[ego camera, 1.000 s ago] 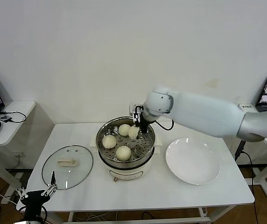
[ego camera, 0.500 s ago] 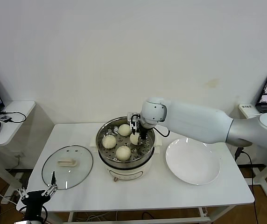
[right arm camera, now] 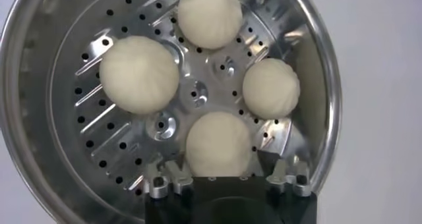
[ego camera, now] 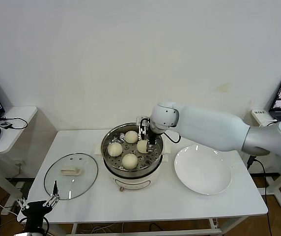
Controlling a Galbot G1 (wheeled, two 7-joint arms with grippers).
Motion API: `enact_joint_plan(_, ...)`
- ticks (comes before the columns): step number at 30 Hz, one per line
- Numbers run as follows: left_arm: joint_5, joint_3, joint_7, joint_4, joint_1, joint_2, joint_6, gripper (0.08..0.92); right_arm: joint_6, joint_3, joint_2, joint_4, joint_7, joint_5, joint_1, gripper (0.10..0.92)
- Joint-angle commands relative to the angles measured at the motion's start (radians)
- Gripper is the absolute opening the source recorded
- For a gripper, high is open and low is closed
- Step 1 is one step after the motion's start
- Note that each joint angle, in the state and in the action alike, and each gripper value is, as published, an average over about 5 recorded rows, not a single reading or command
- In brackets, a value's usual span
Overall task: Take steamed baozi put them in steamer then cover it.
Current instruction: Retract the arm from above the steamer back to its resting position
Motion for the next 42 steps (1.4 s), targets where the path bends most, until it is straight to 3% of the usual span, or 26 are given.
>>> enact_joint_plan(1,-0.001,0.001,0.0,0.006,-0.003,0.003,0.0,0.823,0.002,0.111,-0.199,0.193,0.112,0.095,-0.001,0.818)
enact_joint_plan(11,0.006,0.023,0.004,0.027,-0.028,0.01,-0.001,0.823,0.336,0.429,-0.471,0.412,0.675,0.218,-0.386,0.823)
enact_joint_plan(15,0.013,0.033,0.003,0.037,-0.04,0.01,-0.003,0.823,0.495,0.676,-0.498,0.437,0.781,0.168,-0.667,0.823)
enact_joint_plan(20,0.021,0.039,-0.01,0.067,-0.053,0.01,-0.009,0.823,0.657,1.141,-0.43,0.447,0.784,0.038,-1.116,0.823)
enact_joint_plan(28,0.151,0.057,-0.035,0.118,-0.089,0.042,0.04,0.823,0.842,1.668,-0.152,0.453,0.653,-0.153,-1.621,0.823)
enact_joint_plan(35,0.671,0.047,-0.017,0.261,-0.162,0.117,0.015,0.823,0.873,1.925,0.102,0.52,0.594,-0.218,-1.8,0.823)
enact_joint_plan(42,1.109,0.042,0.024,0.373,-0.195,0.174,-0.015,0.823,0.864,2.037,0.195,0.575,0.6,-0.256,-1.917,0.823)
